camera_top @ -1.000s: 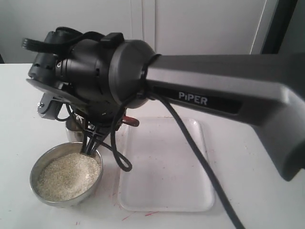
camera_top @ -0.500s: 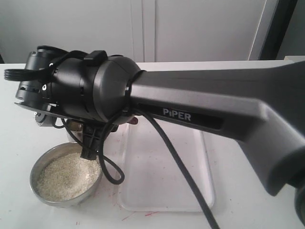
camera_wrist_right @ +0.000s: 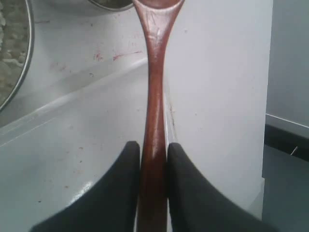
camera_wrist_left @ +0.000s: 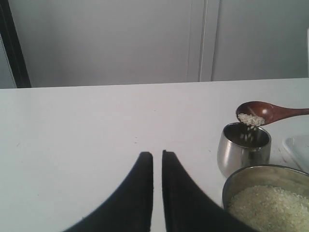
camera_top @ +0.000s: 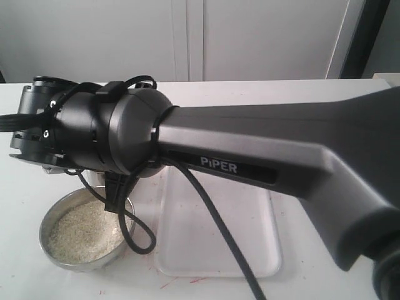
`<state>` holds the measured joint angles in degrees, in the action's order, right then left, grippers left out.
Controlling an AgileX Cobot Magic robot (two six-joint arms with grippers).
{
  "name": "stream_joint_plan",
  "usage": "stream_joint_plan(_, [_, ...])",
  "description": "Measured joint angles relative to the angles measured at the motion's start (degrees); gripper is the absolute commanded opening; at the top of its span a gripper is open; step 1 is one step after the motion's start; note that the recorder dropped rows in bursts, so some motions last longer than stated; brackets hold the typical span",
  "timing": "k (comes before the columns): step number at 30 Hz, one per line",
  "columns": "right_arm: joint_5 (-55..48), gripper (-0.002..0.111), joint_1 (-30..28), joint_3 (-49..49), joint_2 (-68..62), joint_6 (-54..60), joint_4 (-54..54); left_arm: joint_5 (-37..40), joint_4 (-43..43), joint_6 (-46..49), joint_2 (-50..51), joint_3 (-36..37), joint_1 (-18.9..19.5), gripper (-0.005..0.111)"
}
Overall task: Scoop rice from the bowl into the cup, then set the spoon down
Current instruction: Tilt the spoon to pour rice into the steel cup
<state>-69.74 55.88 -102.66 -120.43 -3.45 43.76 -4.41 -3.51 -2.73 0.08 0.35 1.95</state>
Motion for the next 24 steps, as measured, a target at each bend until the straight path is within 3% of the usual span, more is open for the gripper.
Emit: stream_joint_plan(24, [0.0,0.000,0.8,0.0,-0.4,0.0,4.0,0.0,0.0,0.0,0.0,0.0,0.0,0.014])
